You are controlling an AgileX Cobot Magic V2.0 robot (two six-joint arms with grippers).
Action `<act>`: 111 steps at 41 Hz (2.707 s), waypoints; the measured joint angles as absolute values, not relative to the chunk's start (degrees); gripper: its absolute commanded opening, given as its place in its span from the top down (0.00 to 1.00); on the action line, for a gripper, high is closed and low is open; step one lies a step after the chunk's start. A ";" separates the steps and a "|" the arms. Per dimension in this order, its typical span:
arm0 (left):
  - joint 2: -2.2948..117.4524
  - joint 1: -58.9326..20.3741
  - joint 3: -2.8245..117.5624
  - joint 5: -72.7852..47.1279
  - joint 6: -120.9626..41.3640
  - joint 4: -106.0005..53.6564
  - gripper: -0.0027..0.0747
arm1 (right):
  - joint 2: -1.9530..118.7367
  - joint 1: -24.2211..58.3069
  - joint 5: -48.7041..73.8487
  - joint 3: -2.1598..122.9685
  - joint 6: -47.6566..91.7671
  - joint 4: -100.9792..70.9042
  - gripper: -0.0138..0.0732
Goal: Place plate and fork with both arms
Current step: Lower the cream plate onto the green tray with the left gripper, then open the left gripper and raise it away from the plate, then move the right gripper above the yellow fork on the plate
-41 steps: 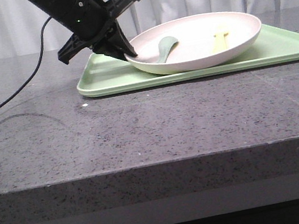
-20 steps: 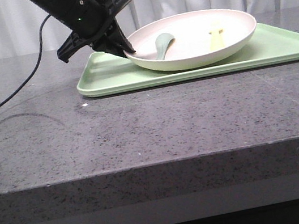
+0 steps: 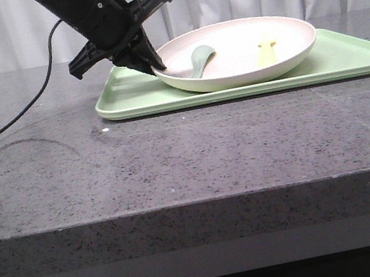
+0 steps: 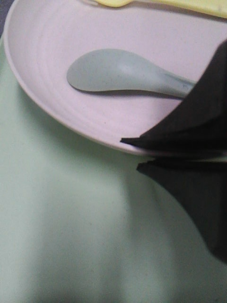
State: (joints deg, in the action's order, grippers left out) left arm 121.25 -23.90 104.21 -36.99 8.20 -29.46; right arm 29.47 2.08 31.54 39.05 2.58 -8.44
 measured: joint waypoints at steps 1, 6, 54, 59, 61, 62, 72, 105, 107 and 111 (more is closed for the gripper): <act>121.25 -23.90 104.21 -37.00 8.20 -29.46 0.95 | 29.47 2.08 31.54 39.05 2.58 -8.44 0.19; 121.25 -23.90 104.21 -37.22 8.32 -29.46 0.82 | 29.47 2.08 31.54 39.05 2.58 -8.44 0.19; 87.98 -19.19 88.00 -40.70 4.48 -4.50 0.99 | 29.47 2.08 32.00 39.05 2.58 -8.44 0.19; 79.62 -13.98 78.86 -38.91 4.45 -4.28 0.99 | 29.47 2.08 32.00 39.05 2.58 -8.44 0.19; 75.84 -11.81 74.98 -37.96 4.45 -4.04 0.99 | 29.47 2.08 32.00 39.05 2.58 -8.44 0.19; 74.15 -10.67 73.26 -37.37 4.45 -3.92 0.99 | 29.47 2.08 32.00 39.05 2.58 -8.44 0.19; 54.75 -6.93 52.65 -27.49 4.45 -3.85 0.99 | 29.47 2.08 32.00 39.05 2.58 -8.44 0.19; 21.49 -6.93 30.69 -21.76 4.36 -3.57 0.99 | 51.04 7.12 30.10 47.30 2.58 -11.42 0.19; 21.49 -6.93 30.69 -21.68 4.36 -3.57 0.99 | 54.83 8.55 30.10 50.16 2.58 -11.40 0.19; 21.49 -6.93 30.69 -21.68 4.36 -3.57 0.99 | 63.58 11.05 31.29 56.43 2.58 -11.40 0.19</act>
